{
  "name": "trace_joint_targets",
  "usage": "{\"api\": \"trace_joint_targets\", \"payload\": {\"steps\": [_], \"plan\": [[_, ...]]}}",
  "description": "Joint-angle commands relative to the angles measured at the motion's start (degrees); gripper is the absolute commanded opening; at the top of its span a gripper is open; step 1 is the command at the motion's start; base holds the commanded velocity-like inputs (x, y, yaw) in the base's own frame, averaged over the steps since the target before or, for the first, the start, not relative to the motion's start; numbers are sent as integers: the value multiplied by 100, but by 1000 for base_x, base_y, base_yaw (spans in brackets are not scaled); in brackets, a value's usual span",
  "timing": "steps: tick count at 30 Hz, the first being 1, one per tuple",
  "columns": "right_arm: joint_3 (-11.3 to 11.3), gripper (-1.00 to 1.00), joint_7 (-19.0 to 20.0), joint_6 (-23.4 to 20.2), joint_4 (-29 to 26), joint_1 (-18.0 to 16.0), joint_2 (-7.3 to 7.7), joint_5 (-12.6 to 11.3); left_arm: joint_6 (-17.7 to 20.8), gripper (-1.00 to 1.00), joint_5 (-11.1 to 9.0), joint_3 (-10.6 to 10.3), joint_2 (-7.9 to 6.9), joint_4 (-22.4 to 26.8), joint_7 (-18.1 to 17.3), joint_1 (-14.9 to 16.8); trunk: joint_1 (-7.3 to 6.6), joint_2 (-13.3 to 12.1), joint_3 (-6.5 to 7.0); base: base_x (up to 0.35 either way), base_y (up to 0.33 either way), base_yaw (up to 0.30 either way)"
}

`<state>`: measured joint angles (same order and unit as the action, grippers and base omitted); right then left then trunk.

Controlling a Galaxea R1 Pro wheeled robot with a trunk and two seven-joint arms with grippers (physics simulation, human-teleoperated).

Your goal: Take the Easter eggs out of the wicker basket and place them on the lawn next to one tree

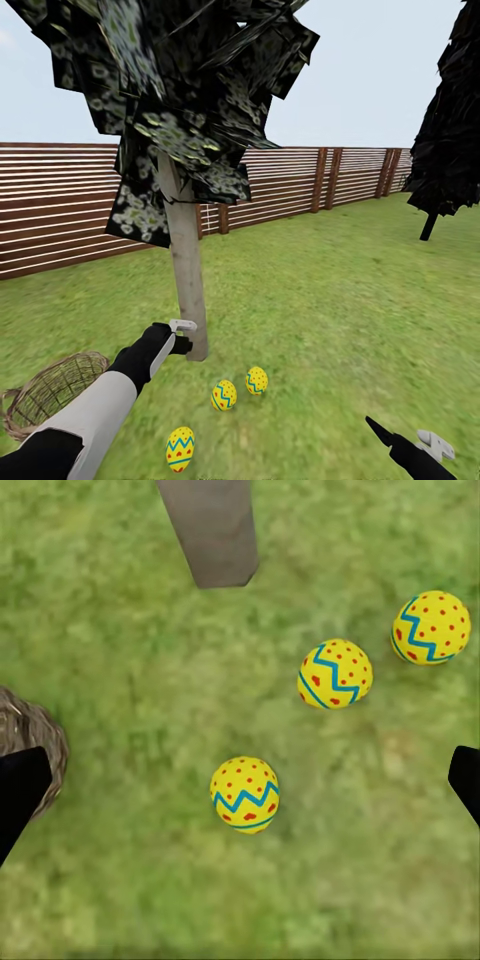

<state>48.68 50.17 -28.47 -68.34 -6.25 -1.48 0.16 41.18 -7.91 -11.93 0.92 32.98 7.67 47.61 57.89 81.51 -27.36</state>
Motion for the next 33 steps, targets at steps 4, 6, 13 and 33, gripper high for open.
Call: {"api": "trace_joint_targets", "payload": {"steps": [4,6,13,33], "plan": [[21,100,28,-45,-4,-8,-5,3,22,100,-62,-28,-4,7,51,4,-89,-158,34,0,0,0],[20,100,28,-45,-4,-8,-3,2,22,100,-62,-28,-4,7,51,6,-133,-238,55,0,0,0],[23,100,28,-45,-3,-8,-4,2,22,100,-62,-28,-4,7,51,5,-286,-519,125,0,0,0],[33,100,28,-45,-3,-8,-2,8,22,100,-62,-19,-4,7,57,8,-726,-1321,328,0,0,0]]}}
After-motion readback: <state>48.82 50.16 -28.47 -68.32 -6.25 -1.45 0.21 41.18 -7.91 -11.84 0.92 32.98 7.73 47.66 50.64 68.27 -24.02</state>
